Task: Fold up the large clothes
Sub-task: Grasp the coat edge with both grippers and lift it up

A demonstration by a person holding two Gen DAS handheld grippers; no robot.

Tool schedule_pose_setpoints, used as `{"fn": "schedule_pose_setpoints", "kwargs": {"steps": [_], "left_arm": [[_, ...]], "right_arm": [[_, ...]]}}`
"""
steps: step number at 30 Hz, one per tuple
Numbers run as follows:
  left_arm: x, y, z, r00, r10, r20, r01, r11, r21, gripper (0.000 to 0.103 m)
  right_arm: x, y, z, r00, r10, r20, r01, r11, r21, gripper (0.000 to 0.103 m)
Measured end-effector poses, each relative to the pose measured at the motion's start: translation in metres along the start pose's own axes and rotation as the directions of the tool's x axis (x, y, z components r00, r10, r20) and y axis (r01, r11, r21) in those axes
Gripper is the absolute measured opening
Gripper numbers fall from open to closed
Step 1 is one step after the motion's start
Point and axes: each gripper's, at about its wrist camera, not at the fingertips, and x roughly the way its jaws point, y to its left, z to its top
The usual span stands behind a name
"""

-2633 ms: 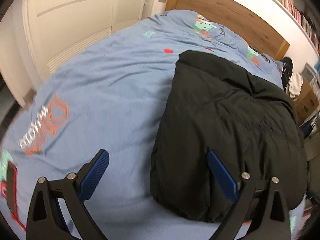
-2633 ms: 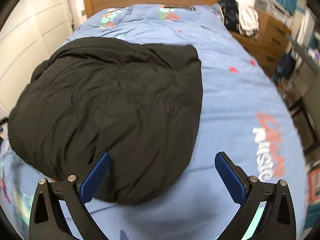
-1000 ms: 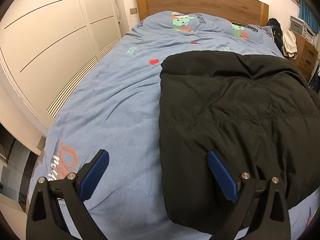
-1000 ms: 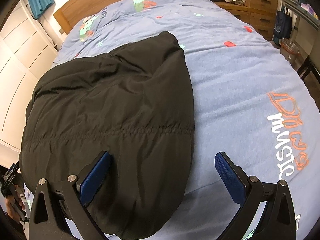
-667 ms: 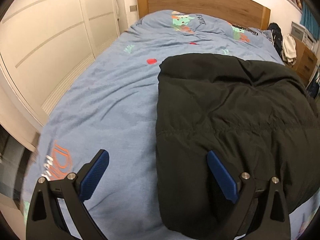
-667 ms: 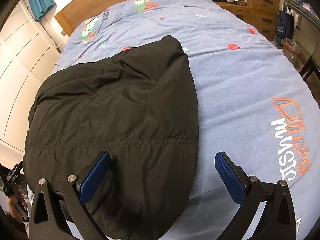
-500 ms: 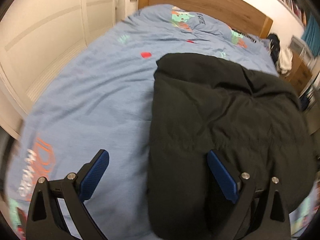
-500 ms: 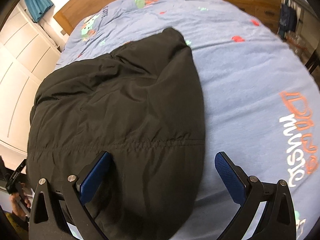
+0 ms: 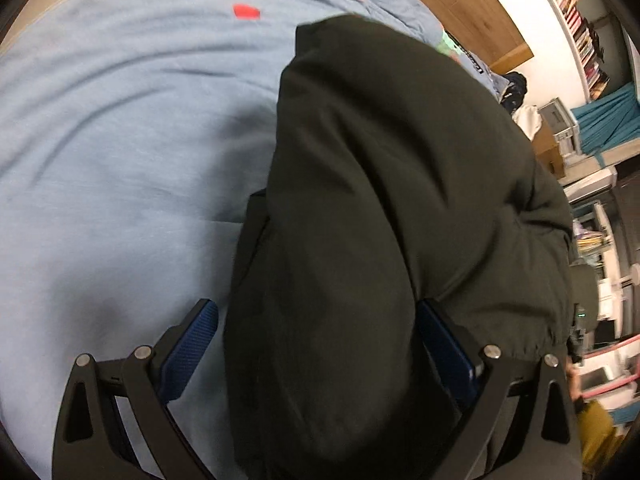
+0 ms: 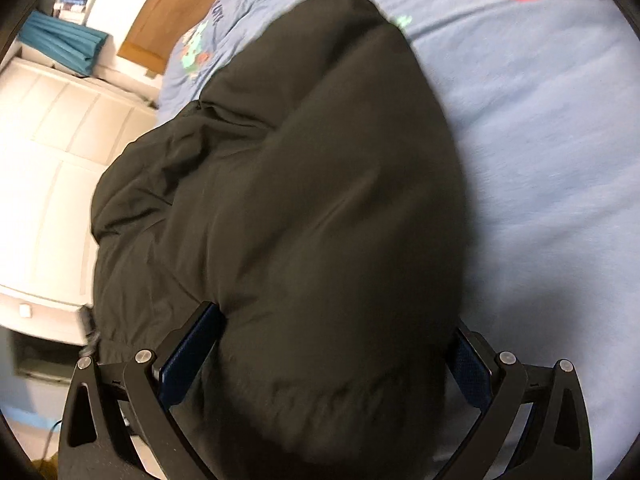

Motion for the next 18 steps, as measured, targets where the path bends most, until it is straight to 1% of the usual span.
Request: {"fn": "schedule_pose_setpoints", "kwargs": {"steps": [3,5,6,10,14,16,18], "left_arm": [[0.017,0.01,0.006,0.997,-0.072,-0.028,0.071,0.997,-0.024,0.102],[0.025,0.015,0.006,0.994,-0.105,-0.039,0.103,0.994,-0.04,0.103],[0.031,0.018,0.005,0.991,-0.129,-0.042,0.127,0.991,-0.053,0.103],[0.04,0.023,0.002,0.982,-0.185,-0.027,0.183,0.98,-0.077,0.103],[0.047,0.018,-0.001,0.974,-0.227,-0.015,0.225,0.971,-0.085,0.103],[0.051,0.015,-0.004,0.961,-0.277,-0.009,0.275,0.956,-0.099,0.103],[0.055,0.012,-0.007,0.953,-0.302,-0.005,0.3,0.947,-0.114,0.103]], "right_arm": [[0.015,-0.009,0.007,0.998,0.06,-0.029,-0.06,0.998,-0.003,0.102],[0.026,-0.013,0.01,0.994,0.1,-0.044,-0.101,0.995,-0.008,0.102],[0.031,-0.013,0.012,0.992,0.117,-0.048,-0.118,0.993,-0.012,0.102],[0.049,-0.009,0.015,0.98,0.185,-0.067,-0.188,0.982,-0.035,0.102],[0.061,-0.005,0.019,0.971,0.228,-0.073,-0.232,0.971,-0.06,0.102],[0.065,-0.006,0.018,0.968,0.242,-0.062,-0.246,0.968,-0.053,0.102],[0.068,-0.006,0.018,0.968,0.246,-0.049,-0.248,0.968,-0.043,0.103]]}}
